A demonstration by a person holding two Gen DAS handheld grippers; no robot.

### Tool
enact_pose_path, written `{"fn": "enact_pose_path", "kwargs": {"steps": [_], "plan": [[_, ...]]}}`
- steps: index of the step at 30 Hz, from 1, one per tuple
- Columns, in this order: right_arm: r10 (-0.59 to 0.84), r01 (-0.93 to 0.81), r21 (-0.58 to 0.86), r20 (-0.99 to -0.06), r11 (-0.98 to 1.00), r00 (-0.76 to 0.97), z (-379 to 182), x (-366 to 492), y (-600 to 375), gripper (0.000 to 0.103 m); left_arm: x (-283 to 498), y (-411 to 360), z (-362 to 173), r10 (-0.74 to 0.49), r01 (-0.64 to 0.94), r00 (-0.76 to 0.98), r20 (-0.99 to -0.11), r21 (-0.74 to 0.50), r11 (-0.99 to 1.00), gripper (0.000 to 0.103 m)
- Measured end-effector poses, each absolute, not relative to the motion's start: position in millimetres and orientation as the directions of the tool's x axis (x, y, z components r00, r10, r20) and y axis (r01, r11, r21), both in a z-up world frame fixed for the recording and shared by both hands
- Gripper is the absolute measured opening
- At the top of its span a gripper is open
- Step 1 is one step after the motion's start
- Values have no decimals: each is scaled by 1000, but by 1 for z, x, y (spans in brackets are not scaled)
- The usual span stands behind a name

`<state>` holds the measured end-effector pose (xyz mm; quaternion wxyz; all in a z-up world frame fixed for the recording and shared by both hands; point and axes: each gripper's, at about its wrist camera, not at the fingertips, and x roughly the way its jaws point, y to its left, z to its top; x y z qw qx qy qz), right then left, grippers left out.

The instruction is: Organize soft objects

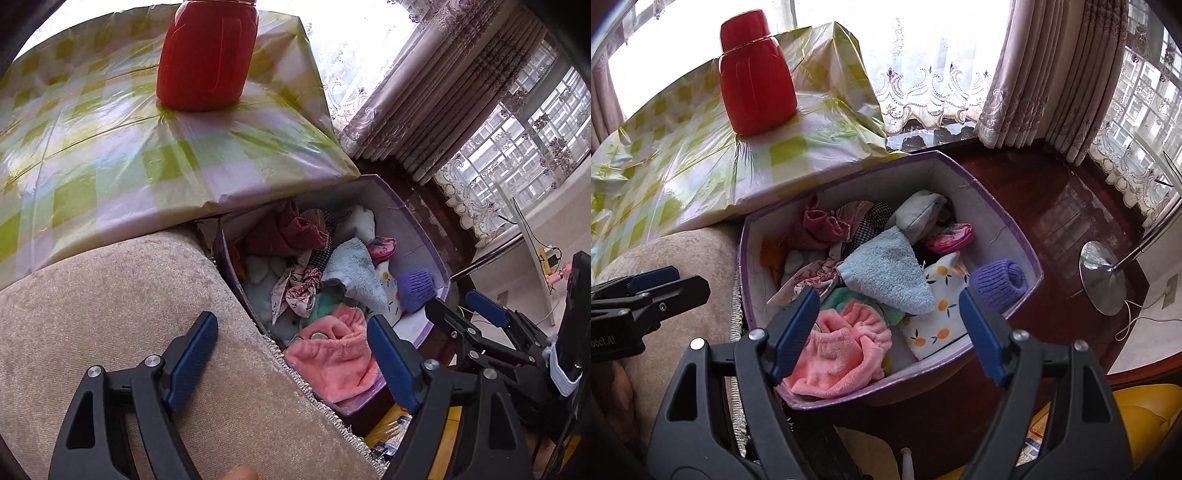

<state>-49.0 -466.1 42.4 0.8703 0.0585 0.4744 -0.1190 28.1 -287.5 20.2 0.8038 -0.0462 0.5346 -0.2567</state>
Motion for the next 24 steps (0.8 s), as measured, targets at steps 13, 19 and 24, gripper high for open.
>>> {"fn": "enact_pose_path", "kwargs": {"steps": [13, 19, 24], "plan": [[-142, 253, -11, -850, 967, 507, 39, -45, -465, 80, 29, -294, 15, -442, 362, 299, -845, -328, 872, 89], [-141, 255, -11, -855, 967, 499, 36, -44, -464, 80, 30, -297, 14, -428, 366, 299, -853, -312, 877, 89], [-139, 253, -10, -856, 967, 498, 36, -44, -465, 80, 30, -298, 14, -423, 369, 299, -855, -305, 878, 89]]}}
